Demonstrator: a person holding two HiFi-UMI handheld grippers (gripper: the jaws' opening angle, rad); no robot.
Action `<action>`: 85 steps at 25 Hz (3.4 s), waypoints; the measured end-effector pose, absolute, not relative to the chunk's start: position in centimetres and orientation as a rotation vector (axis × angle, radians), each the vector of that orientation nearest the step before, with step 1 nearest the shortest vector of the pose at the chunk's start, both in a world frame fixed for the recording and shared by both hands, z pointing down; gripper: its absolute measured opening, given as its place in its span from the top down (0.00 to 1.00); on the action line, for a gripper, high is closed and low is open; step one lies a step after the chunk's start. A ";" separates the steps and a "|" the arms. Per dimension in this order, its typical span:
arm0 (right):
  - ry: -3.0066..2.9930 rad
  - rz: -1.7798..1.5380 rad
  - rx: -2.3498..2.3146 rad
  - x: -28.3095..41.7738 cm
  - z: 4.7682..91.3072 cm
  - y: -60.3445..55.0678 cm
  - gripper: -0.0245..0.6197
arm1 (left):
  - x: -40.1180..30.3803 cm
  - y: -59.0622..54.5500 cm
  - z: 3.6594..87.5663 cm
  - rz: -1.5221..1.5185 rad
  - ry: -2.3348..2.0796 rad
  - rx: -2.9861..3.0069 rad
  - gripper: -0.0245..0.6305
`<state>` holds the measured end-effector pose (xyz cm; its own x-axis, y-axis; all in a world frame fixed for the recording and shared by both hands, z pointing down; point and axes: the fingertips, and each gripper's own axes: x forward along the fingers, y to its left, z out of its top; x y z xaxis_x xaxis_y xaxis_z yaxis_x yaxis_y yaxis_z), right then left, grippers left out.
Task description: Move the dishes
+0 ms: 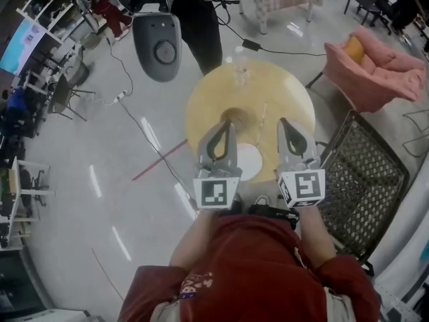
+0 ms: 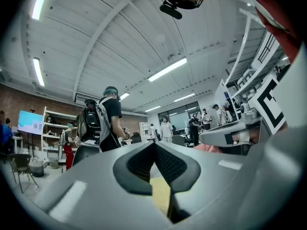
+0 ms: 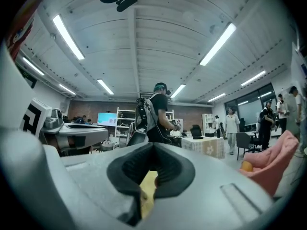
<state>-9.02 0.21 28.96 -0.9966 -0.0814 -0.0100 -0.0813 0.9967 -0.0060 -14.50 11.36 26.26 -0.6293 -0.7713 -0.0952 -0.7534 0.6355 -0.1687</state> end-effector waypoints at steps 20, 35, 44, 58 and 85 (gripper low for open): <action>3.308 -0.023 -0.114 -15.5 34.3 1.9 0.96 | -19.4 11.9 28.4 -0.192 2.690 -1.316 0.95; 3.685 -0.105 -0.112 -21.5 46.4 3.0 0.91 | -24.8 12.6 31.0 -0.305 2.648 -1.407 0.95; 3.826 -0.176 -0.115 -24.0 51.3 3.2 0.85 | -27.3 12.9 32.7 -0.329 2.666 -1.455 0.95; 4.007 -0.354 -0.187 -26.3 58.7 3.3 0.80 | -30.1 13.0 35.6 -0.260 2.734 -1.519 0.95; 4.059 -0.426 -0.335 -26.1 61.0 3.1 0.91 | -31.0 12.6 37.5 -0.267 2.712 -1.612 0.95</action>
